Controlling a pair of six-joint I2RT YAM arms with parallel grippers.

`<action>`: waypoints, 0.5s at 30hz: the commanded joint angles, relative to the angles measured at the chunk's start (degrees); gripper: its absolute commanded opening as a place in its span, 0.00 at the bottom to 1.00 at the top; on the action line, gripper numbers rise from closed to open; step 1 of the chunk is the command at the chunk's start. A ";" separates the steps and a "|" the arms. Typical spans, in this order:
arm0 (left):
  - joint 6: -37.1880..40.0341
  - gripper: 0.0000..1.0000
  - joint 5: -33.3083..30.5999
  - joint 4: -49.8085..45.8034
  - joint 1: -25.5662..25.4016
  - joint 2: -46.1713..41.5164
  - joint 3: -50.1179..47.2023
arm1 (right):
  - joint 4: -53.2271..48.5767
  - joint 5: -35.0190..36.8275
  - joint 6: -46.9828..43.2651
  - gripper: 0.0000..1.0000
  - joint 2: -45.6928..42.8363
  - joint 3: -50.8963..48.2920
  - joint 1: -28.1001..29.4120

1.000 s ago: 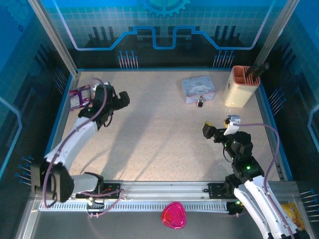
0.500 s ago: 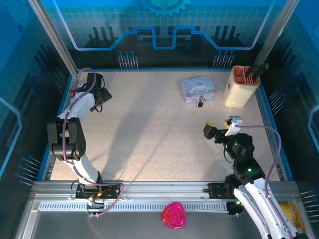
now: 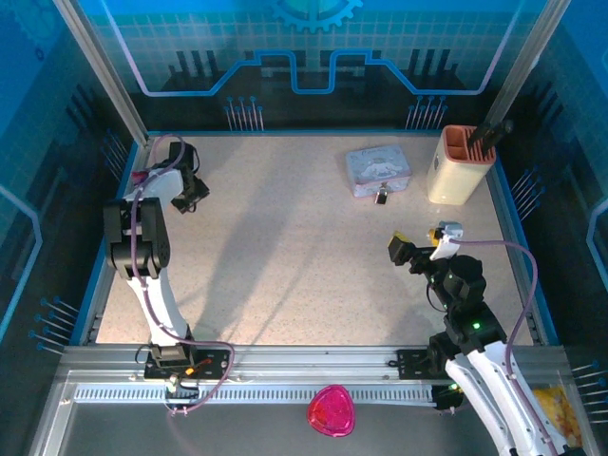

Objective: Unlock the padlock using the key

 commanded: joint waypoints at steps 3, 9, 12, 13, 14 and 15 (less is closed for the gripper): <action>-0.67 0.47 1.97 0.06 1.05 2.32 3.63 | -0.19 0.87 1.07 1.00 -2.05 0.18 -0.54; -0.57 0.40 0.97 -1.41 1.24 5.41 6.00 | -0.53 0.87 1.26 1.00 -3.77 -0.05 -0.49; -1.10 0.39 0.35 -0.28 1.24 5.25 5.01 | -0.04 0.56 1.27 1.00 -4.01 -0.39 -0.51; -1.21 0.38 0.17 -0.03 1.26 5.29 4.95 | 0.11 0.45 1.34 1.00 -3.90 -0.39 -0.56; -1.15 0.37 0.07 0.04 1.33 5.47 5.12 | 0.18 0.25 1.30 1.00 -3.81 -0.39 -0.51; -1.04 0.36 0.04 0.07 1.33 5.62 5.45 | 0.33 -0.04 1.45 1.00 -3.76 -0.38 -0.48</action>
